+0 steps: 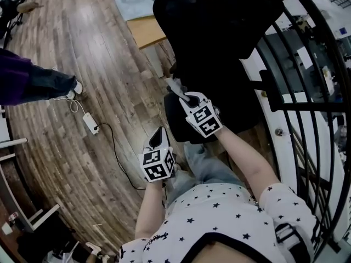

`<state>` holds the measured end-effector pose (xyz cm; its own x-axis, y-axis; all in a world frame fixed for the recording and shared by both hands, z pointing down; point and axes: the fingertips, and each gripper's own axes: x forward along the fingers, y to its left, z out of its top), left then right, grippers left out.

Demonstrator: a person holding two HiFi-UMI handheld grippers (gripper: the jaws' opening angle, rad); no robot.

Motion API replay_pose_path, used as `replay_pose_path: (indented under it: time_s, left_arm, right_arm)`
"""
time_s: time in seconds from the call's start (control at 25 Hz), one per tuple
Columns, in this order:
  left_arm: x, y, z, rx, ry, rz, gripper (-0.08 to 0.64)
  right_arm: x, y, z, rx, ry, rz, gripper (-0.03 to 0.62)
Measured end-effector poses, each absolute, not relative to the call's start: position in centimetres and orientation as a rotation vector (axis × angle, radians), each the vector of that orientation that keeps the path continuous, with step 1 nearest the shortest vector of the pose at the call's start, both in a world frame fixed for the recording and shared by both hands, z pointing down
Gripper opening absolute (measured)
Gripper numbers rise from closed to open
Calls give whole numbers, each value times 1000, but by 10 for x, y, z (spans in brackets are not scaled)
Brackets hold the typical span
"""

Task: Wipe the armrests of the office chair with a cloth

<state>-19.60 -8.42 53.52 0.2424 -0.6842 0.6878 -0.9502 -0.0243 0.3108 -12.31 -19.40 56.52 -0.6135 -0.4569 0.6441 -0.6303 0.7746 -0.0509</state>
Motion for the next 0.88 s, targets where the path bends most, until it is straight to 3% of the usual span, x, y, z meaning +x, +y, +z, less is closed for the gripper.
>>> replay_pose_path:
  time_s: [0.88]
  left_arm:
    - [-198,-72,569,1671,-1511,486,2]
  right_arm:
    - [-144,-213,672,588,-2148,302,32]
